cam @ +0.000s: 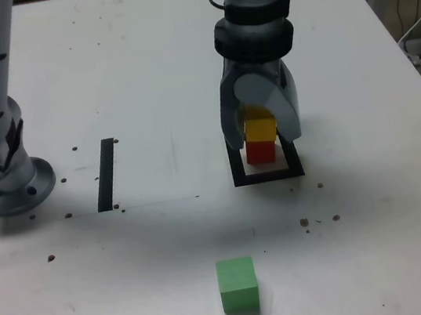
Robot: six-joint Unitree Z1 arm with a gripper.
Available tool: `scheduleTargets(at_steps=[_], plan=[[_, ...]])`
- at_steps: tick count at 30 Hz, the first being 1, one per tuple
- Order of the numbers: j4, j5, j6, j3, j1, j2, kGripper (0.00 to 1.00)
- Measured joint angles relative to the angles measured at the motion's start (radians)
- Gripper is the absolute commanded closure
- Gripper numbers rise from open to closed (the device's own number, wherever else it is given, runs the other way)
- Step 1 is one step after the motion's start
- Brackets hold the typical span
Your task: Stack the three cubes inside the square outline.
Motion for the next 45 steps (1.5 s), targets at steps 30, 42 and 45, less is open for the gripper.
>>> scheduleTargets(at_steps=[30,42,45], plan=[[0.088,0.001,-0.374,0.075,-0.305,-0.171,0.01],[0.024,-0.086,-0.558,0.077,-0.514,-0.113,0.01],[-0.006,-0.11,-0.567,0.081,-0.542,-0.095,0.01]])
